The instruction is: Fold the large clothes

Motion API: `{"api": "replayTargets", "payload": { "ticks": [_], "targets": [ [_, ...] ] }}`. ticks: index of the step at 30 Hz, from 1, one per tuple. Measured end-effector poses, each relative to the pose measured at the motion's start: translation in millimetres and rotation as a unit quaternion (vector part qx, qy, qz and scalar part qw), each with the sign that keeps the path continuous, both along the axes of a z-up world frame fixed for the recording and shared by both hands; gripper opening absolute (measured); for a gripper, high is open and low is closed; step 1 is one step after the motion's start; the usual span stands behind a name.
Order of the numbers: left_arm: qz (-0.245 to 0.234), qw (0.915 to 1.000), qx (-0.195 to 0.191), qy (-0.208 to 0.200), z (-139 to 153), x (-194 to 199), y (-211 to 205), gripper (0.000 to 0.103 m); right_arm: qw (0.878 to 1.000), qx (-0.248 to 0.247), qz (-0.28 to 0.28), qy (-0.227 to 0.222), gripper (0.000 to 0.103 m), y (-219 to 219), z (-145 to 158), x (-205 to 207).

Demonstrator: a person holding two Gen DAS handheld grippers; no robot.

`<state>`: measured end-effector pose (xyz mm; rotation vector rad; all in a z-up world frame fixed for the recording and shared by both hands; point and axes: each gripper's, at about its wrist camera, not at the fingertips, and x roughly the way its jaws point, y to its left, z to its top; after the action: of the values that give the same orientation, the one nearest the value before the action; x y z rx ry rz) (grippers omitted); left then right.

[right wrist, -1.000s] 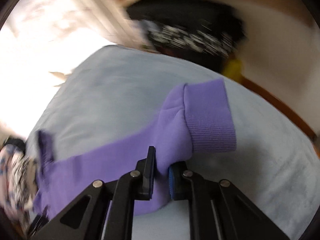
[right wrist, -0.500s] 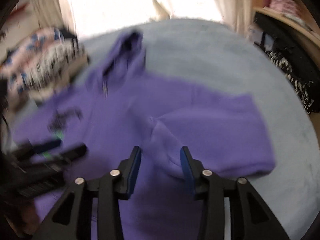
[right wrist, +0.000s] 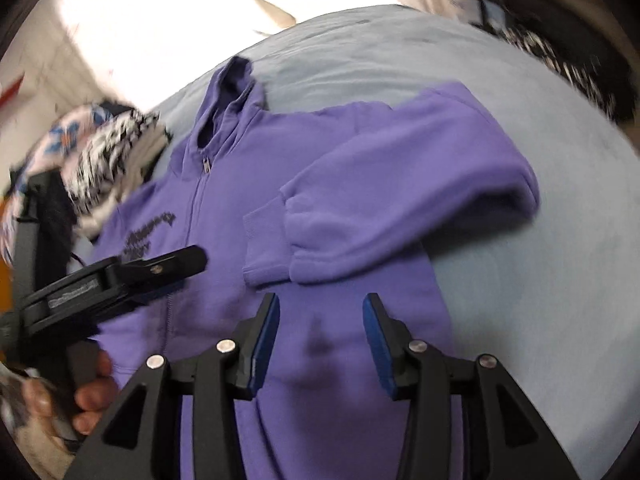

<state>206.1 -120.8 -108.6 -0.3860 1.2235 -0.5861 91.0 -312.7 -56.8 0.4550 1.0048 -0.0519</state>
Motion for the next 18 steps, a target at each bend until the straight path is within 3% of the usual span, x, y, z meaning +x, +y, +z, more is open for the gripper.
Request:
{"api": "replayTargets", "payload": {
  "ticks": [4,8,10,12,13,15,16,17,18],
  "targets": [
    [0.007,0.9982,-0.038,0.045,-15.5,6.3,-10.2,0.065,1.000,0.013,-0.011,0.004,0.045,-3.5,-3.7,-14.0],
    [0.016,0.9963,-0.058,0.061,-26.8,9.3,-17.7,0.064,1.000,0.011,-0.012,0.000,0.045,-2.0,-3.7,-19.6],
    [0.019,0.9946,-0.075,0.070,-33.0,12.1,-21.0,0.053,1.000,0.014,-0.012,0.002,0.045,-2.4,-5.0,-20.6],
    [0.015,0.9911,-0.097,0.089,-40.5,16.4,-29.4,0.036,1.000,0.020,-0.014,0.004,0.045,-4.0,-6.6,-22.2],
    [0.014,0.9903,-0.101,0.094,-43.2,17.4,-32.3,0.036,1.000,0.022,-0.015,0.005,0.045,-4.9,-7.4,-23.1],
    [0.014,0.9909,-0.094,0.096,-48.2,19.6,-41.5,0.033,0.999,0.029,-0.016,0.006,0.045,-5.5,-8.6,-23.6],
    [0.015,0.9920,-0.086,0.090,-49.7,20.2,-46.7,0.026,0.999,0.031,-0.018,0.006,0.045,-6.4,-8.7,-25.3],
    [0.010,0.9933,-0.076,0.086,-49.7,21.2,-53.2,0.009,0.999,0.031,-0.019,0.005,0.045,-6.7,-8.3,-26.1],
    [0.005,0.9939,-0.071,0.084,-47.2,20.6,-54.5,0.009,0.999,0.028,-0.020,0.004,0.045,-6.8,-7.8,-27.0]
  ]
}}
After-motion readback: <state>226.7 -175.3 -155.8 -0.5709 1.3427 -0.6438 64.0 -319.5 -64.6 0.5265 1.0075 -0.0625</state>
